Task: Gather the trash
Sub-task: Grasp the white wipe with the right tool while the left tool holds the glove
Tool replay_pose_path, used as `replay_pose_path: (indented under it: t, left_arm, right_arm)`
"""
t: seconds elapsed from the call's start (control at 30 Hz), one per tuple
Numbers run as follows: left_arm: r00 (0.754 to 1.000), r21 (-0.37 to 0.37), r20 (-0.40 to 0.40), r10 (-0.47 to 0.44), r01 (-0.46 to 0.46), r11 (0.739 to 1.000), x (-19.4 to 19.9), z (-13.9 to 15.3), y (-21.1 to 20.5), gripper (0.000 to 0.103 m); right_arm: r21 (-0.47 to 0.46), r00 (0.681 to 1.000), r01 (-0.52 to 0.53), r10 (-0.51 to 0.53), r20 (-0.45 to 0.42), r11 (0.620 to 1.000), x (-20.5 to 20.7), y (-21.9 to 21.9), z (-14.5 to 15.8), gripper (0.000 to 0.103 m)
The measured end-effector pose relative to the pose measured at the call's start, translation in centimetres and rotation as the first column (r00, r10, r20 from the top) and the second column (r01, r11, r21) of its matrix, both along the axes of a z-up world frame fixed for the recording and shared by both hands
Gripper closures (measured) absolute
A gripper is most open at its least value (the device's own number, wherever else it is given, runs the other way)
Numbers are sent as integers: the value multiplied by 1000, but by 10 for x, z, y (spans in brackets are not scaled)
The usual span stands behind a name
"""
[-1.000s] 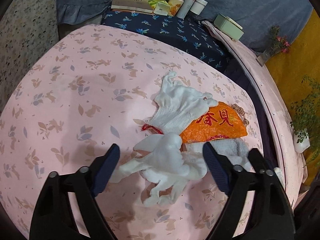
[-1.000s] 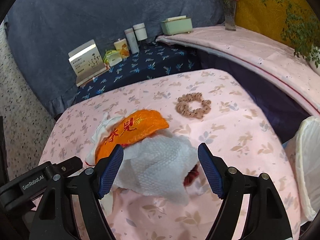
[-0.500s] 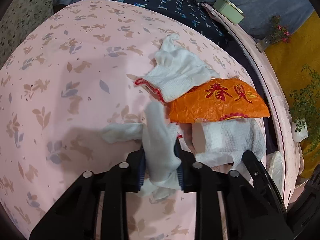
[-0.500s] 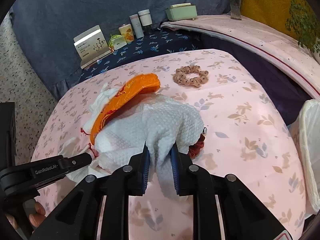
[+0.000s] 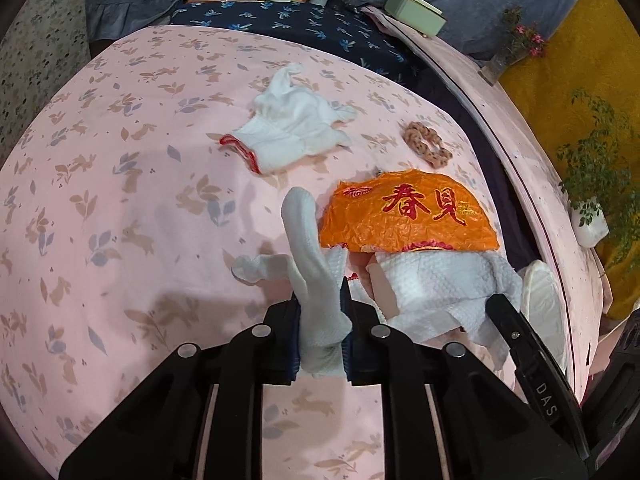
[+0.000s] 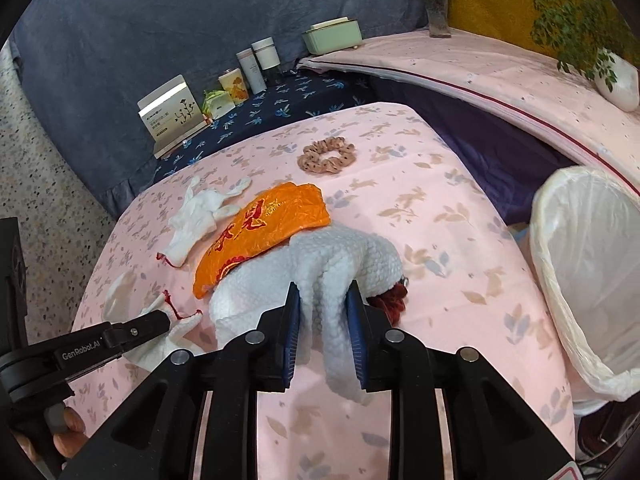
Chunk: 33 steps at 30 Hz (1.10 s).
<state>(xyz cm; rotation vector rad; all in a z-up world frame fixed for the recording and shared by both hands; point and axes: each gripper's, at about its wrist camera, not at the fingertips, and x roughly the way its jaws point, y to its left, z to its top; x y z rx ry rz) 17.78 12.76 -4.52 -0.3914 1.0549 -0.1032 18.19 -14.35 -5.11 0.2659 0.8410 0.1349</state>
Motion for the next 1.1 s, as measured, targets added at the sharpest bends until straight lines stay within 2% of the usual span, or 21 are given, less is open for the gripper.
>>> replay_pose_path:
  t: [0.2,0.47,0.53,0.6,0.77,0.83,0.87,0.9,0.97,1.1]
  left_arm:
    - [1000,17,10,-24,24,1000,-10,6,-19,88]
    - [998,31,35,-45,43,999,-16,19,-35,88]
    - [998,31,36,-49,48,998,-17,20,-38,88]
    - [998,33,35,-52,51,998,-19,21,-41,88]
    - [997,41,39,-64,62,997,-22,23,-48,88]
    - [997,40,39,-64,62,997,-23,24,-49,88]
    - [997,41,39,-63,62,997,-23,24,-50,88]
    - [997,41,39,-64,62,997,-23,24,-50,88]
    - [997,43,39,-66,64,997,-24,24,-52,88]
    - [997,48,36,-68,66,997,-25,23,-55,88]
  right_arm:
    - [8,1000,1,-1,13,1000,-16,-15,4,84]
    - [1,999,17,-17,38,1000,-26,-32,14,80]
    - [0,999,11,-11,31,1000,-27,-34,12,84]
    - [1,1000,4,-4,26,1000,-28,-35,10,98]
    - [16,999,0,-1,38,1000,-33,-41,14,101]
    - [11,999,6,-6,46,1000,-34,-41,16,97]
    - [7,999,12,-12,49,1000,-35,-41,16,88]
    - [8,999,12,-12,43,1000,-36,-41,15,74]
    - [21,999,14,-15,43,1000,-38,-41,13,58]
    - [10,999,-13,12,31,1000,-39,-32,7,60]
